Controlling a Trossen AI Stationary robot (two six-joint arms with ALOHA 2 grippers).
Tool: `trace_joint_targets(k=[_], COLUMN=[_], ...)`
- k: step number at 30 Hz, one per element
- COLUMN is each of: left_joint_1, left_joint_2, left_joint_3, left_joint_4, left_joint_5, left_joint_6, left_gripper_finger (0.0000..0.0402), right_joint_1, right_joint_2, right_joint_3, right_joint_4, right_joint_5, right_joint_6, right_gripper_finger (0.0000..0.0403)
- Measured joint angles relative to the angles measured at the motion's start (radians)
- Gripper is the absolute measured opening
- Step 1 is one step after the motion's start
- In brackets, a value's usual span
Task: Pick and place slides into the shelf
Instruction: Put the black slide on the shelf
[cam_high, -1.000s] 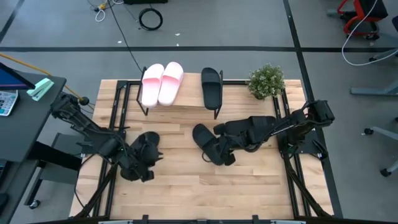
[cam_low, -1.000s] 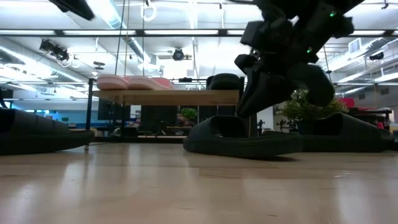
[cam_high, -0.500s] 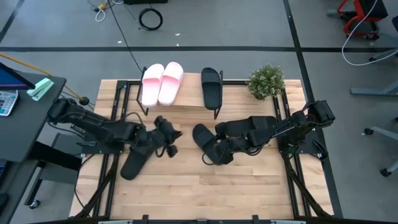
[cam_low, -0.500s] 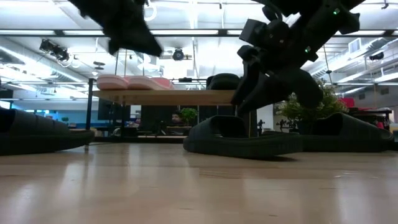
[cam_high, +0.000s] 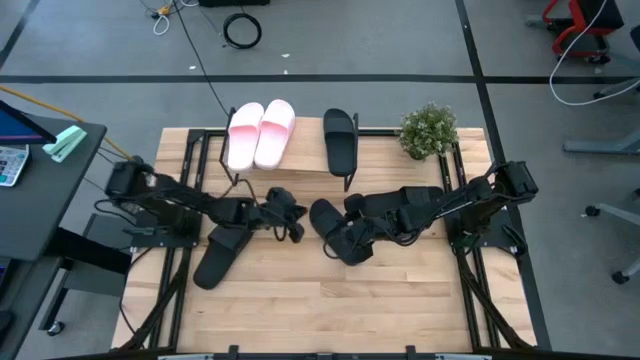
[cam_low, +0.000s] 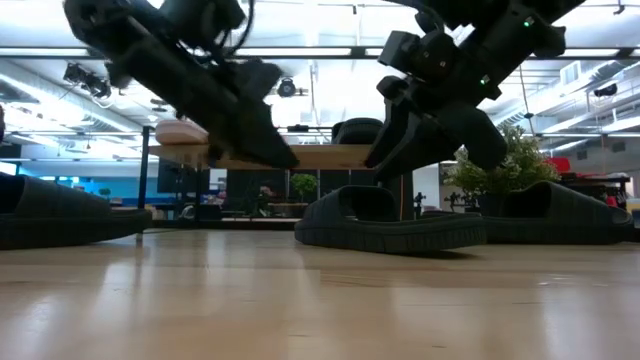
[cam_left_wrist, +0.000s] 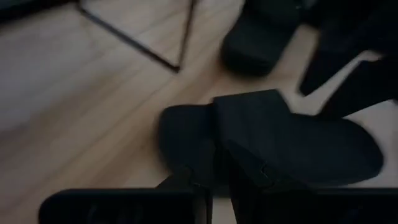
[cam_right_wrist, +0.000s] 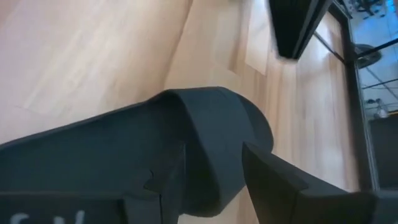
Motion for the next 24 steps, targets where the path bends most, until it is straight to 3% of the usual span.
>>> trace_joint_targets(k=[9, 19, 24], left_joint_1=[0.046, 0.081, 0.080], left_joint_2=[0.153, 0.272, 0.298], left_joint_3=[0.069, 0.174, 0.206], left_joint_4=[0.036, 0.016, -0.009], left_joint_5=[0.027, 0.096, 0.113], left_joint_6=[-0.020, -0.051, -0.050], left_gripper_finger=[0.0005, 0.0007, 0.0010], right_joint_1=[0.003, -0.015, -0.018], right_joint_2=[0.000, 0.005, 0.073], right_joint_3=[0.000, 0.000, 0.000], right_joint_4=[0.020, 0.026, 0.030], right_joint_5=[-0.052, -0.064, -0.084], right_joint_6=[-0.006, -0.014, -0.073], right_gripper_finger=[0.0164, 0.0164, 0.0164])
